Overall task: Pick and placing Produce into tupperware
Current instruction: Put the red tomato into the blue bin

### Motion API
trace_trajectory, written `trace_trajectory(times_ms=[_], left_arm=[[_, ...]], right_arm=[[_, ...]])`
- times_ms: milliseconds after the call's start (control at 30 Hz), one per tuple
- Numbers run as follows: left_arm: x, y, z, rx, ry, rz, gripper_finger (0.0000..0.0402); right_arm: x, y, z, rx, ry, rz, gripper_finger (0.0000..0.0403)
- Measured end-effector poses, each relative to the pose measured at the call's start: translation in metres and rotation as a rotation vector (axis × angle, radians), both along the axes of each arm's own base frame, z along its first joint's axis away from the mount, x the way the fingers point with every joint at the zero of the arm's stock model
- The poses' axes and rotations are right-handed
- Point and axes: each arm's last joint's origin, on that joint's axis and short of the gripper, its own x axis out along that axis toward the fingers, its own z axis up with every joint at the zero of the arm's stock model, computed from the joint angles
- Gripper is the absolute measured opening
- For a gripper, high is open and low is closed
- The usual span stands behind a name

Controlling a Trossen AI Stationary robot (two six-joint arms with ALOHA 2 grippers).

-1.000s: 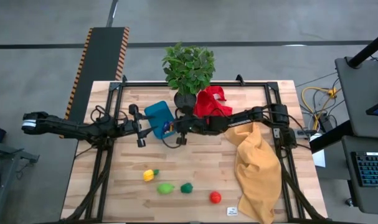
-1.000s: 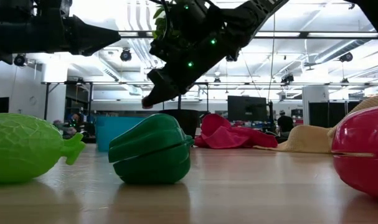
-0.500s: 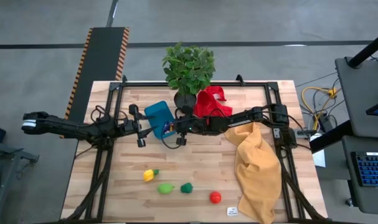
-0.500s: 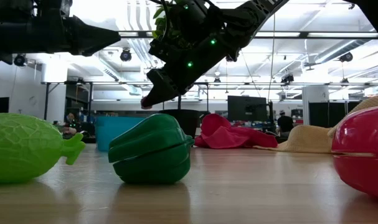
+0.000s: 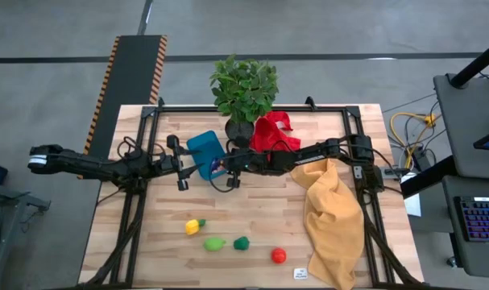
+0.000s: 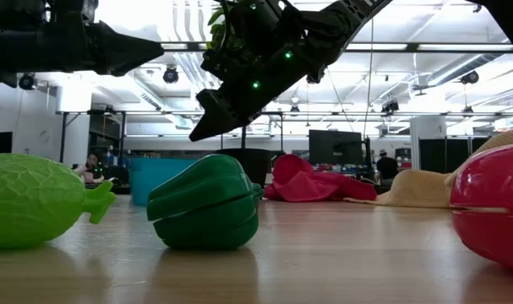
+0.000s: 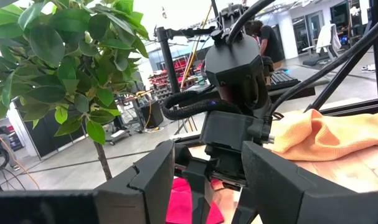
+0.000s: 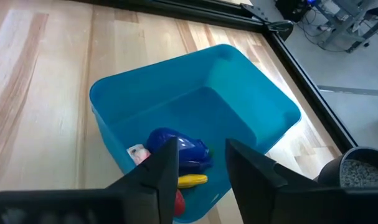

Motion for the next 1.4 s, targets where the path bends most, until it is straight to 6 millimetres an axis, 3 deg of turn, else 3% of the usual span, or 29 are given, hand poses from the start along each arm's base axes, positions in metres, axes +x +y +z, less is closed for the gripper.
trace_trajectory(times_ms=[167, 300, 500, 633, 733, 867, 1100, 1200, 1400], left_arm=[[0.000, 0.000, 0.000, 0.000, 0.000, 0.000, 0.0173], [0.000, 0.000, -0.001, 0.002, 0.009, 0.000, 0.0173], [0.000, 0.000, -0.001, 0.002, 0.009, 0.000, 0.0173], [0.001, 0.000, -0.002, 0.001, 0.026, 0.000, 0.0173], [0.001, 0.000, -0.003, 0.001, 0.028, 0.000, 0.0173], [0.001, 0.000, -0.003, 0.002, 0.029, 0.001, 0.0173], [0.000, 0.000, -0.003, 0.002, 0.028, 0.001, 0.0173], [0.000, 0.000, -0.002, 0.002, 0.025, 0.001, 0.0173], [0.000, 0.000, -0.001, 0.002, 0.016, 0.001, 0.0173]], right_arm=[[-0.004, 0.002, 0.004, 0.066, 0.034, 0.046, 0.0136], [-0.019, 0.013, 0.034, 0.266, 0.040, 0.142, 0.0144], [-0.055, 0.050, 0.073, 0.225, 0.011, 0.220, 0.0140], [-0.091, 0.083, 0.113, 0.200, -0.071, 0.254, 0.0131], [-0.122, 0.115, 0.133, 0.107, -0.136, 0.287, 0.0128], [-0.161, 0.143, 0.137, -0.005, -0.198, 0.343, 0.0128], [-0.194, 0.150, 0.127, 0.008, -0.355, 0.428, 0.0136], [-0.199, 0.150, 0.130, 0.032, -0.372, 0.475, 0.0167], [-0.194, 0.166, 0.128, 0.042, -0.348, 0.630, 0.0270]])
